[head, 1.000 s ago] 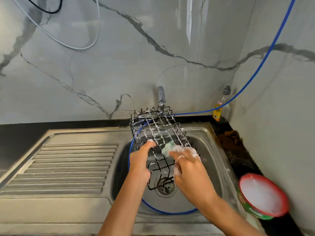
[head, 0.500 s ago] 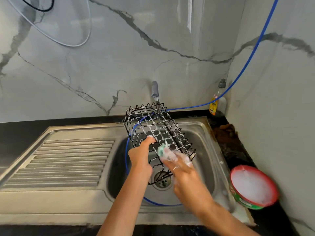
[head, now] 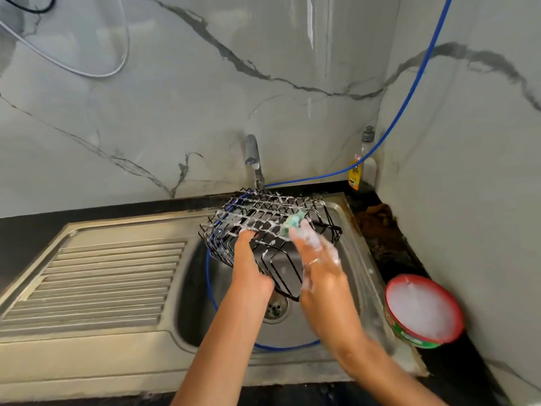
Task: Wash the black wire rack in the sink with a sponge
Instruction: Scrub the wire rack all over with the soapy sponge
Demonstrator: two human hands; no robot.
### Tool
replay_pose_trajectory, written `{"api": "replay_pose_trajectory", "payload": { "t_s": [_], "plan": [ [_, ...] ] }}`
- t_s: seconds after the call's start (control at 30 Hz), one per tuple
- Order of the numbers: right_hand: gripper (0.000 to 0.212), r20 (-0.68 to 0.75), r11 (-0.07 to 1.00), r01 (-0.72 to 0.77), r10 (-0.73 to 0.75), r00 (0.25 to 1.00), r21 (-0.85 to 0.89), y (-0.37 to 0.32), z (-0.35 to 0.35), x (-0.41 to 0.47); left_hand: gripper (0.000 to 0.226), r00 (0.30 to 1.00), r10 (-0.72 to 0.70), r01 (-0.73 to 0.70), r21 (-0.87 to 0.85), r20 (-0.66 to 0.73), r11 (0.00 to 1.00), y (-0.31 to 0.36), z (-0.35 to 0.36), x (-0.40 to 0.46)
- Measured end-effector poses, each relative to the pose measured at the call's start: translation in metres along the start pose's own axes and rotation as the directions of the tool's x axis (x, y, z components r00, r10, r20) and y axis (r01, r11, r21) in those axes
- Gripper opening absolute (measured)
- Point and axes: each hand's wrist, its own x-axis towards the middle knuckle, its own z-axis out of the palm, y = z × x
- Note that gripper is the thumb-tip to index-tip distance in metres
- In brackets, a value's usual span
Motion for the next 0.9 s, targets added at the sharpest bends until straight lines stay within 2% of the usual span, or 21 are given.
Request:
{"api": "replay_pose_trajectory", "payload": {
  "t_s": [0.07, 0.13, 0.23, 0.33, 0.4, 0.47, 0.53, 0.6, 0.67, 0.73, 0.8, 0.9],
  "plan": [
    [0.090, 0.040, 0.995, 0.086, -0.084, 0.996, -0.044, 0.004, 0.002, -0.015, 0.050, 1.000, -0.027, 0.028, -0.019, 0.015, 0.999, -0.003, 0.000, 0.000],
    [0.085, 0.076, 0.965, 0.224, -0.216, 0.974, -0.137, 0.019, -0.008, -0.015, 0.060, 0.996, -0.071, 0.073, -0.052, 0.052, 0.996, -0.003, 0.000, -0.001],
    [0.068, 0.083, 0.920, 0.321, -0.310, 0.947, -0.226, 0.041, -0.023, 0.019, 0.061, 0.990, -0.131, 0.133, -0.048, 0.048, 0.990, -0.002, 0.000, -0.002],
    [0.068, 0.095, 0.880, 0.408, -0.397, 0.913, -0.243, 0.041, -0.025, 0.044, 0.057, 0.983, -0.166, 0.173, -0.108, 0.075, 0.979, 0.002, 0.000, -0.001],
    [0.071, 0.052, 0.909, 0.356, -0.353, 0.934, -0.217, 0.034, -0.023, 0.055, 0.054, 0.983, -0.160, 0.169, -0.111, 0.085, 0.979, 0.006, -0.001, 0.001],
    [0.076, -0.033, 0.968, 0.180, -0.189, 0.981, -0.177, 0.028, -0.024, 0.074, 0.049, 0.983, -0.145, 0.158, -0.120, 0.110, 0.980, 0.007, -0.004, -0.002],
    [0.072, -0.089, 0.992, 0.003, -0.014, 0.996, -0.123, 0.024, -0.026, 0.097, 0.047, 0.982, -0.139, 0.155, -0.130, 0.127, 0.979, 0.008, -0.005, -0.004],
    [0.069, -0.012, 0.994, -0.104, 0.104, 0.995, -0.043, 0.014, -0.028, 0.111, 0.048, 0.981, -0.150, 0.167, -0.137, 0.126, 0.976, 0.008, -0.005, -0.007],
    [0.070, 0.085, 0.990, -0.138, 0.139, 0.987, -0.019, -0.004, -0.027, 0.108, 0.051, 0.981, -0.133, 0.154, -0.155, 0.140, 0.976, 0.010, -0.003, -0.007],
    [0.071, 0.128, 0.998, -0.059, 0.060, 0.990, -0.011, -0.024, -0.020, 0.082, 0.055, 0.987, -0.091, 0.117, -0.202, 0.132, 0.972, 0.012, -0.003, -0.003],
    [0.072, 0.174, 0.996, 0.082, -0.084, 0.981, 0.022, -0.035, -0.007, 0.044, 0.057, 0.992, -0.042, 0.078, -0.317, 0.118, 0.945, 0.014, -0.004, 0.003],
    [0.085, 0.241, 0.963, 0.262, -0.239, 0.941, -0.067, -0.010, 0.003, 0.009, 0.057, 0.995, -0.038, 0.068, -0.362, 0.090, 0.930, 0.020, -0.008, 0.005]
  ]
}}
